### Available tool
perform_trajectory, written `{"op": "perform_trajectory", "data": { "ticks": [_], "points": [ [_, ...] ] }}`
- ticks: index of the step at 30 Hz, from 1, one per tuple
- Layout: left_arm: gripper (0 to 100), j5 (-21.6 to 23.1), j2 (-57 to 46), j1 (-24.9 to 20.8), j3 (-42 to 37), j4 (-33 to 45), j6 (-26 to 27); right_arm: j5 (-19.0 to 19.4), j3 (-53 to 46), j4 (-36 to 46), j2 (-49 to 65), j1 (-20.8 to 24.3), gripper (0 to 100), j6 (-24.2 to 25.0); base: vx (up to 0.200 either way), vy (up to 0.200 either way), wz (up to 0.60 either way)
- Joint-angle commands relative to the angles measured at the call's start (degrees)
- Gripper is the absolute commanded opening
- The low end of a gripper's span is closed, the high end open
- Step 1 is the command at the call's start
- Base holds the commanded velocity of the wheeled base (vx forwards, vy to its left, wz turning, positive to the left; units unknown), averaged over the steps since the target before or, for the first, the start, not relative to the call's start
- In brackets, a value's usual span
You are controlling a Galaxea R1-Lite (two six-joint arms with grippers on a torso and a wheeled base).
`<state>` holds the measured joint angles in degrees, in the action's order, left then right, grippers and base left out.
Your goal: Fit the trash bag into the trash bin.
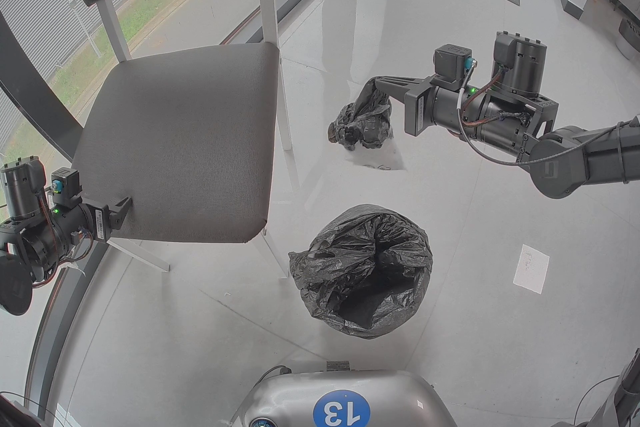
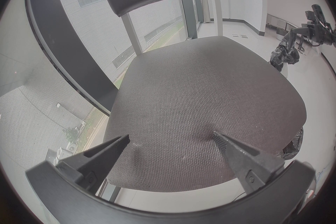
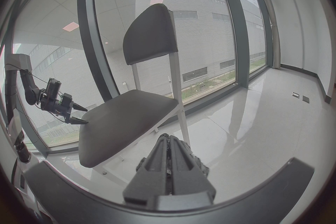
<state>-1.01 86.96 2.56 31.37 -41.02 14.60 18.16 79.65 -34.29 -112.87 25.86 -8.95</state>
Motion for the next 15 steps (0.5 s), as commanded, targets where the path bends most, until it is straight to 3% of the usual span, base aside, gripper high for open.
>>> {"op": "perform_trajectory", "data": {
  "ticks": [1,15],
  "points": [
    [100,-0.1,0.0,-0.1,-0.1,0.0,0.0,0.0,-2.0,0.0,1.8,2.1,0,-0.1,0.000,0.000,0.00],
    [100,-0.1,-0.5,-0.5,-0.4,-0.1,0.0,0.0,-12.4,0.6,7.3,8.1,0,-1.9,0.000,0.000,0.00]
  ]
}}
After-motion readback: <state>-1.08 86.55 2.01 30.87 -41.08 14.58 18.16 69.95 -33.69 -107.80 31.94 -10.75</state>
